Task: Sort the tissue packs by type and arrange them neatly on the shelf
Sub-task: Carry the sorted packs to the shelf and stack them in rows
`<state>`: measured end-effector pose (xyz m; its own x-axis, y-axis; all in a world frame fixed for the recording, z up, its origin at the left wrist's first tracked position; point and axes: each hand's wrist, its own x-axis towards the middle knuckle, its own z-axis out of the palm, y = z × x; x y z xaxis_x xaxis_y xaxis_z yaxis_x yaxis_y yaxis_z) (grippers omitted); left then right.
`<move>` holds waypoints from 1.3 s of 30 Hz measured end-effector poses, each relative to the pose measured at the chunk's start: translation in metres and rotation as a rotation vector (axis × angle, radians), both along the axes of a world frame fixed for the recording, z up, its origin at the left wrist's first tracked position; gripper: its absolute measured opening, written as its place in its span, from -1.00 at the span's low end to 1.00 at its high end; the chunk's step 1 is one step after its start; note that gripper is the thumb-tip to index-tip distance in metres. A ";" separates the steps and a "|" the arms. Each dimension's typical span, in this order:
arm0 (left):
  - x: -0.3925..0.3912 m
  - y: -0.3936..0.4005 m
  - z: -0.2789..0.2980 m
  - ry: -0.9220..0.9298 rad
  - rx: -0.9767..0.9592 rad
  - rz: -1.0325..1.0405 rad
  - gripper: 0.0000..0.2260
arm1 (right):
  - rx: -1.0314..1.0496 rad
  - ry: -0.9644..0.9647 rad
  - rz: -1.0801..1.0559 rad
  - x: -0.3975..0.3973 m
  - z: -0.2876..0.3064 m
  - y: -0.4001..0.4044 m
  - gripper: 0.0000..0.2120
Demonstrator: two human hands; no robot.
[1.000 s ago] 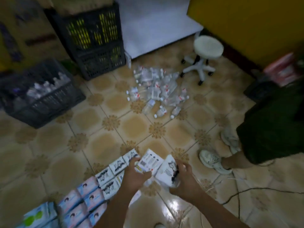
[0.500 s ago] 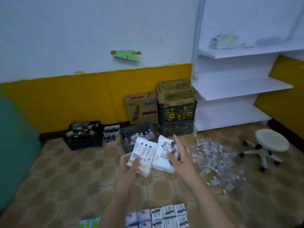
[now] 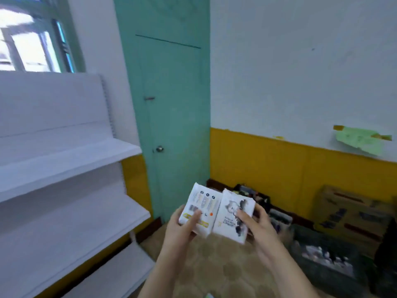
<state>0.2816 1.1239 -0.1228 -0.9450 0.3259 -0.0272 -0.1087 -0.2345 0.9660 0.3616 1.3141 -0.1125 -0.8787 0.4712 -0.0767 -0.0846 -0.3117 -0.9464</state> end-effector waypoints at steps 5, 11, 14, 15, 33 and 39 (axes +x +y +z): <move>-0.062 -0.174 0.026 0.053 0.008 0.219 -0.44 | -0.059 0.043 0.162 -0.101 0.037 -0.155 -0.47; -0.091 -0.380 0.056 0.174 0.015 0.489 -0.49 | -0.084 0.088 0.428 -0.187 0.064 -0.340 -0.56; -0.089 -0.465 0.064 0.213 0.002 0.616 -0.52 | -0.132 0.122 0.553 -0.222 0.066 -0.421 -0.55; -0.088 -0.492 0.066 0.218 -0.005 0.657 -0.51 | -0.155 0.121 0.599 -0.232 0.068 -0.448 -0.57; -0.142 -0.837 0.087 0.135 -0.322 1.232 -0.56 | -0.272 0.124 1.090 -0.411 0.084 -0.865 -0.50; -0.167 -0.938 0.076 0.117 -0.413 1.281 -0.42 | -0.088 0.054 1.084 -0.433 0.070 -0.967 -0.69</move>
<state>0.1150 0.1860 -0.0469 -0.5793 -0.7919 0.1929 0.0533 0.1993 0.9785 -0.0711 0.3470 -0.0427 -0.8270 -0.5618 -0.0215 0.2356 -0.3115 -0.9206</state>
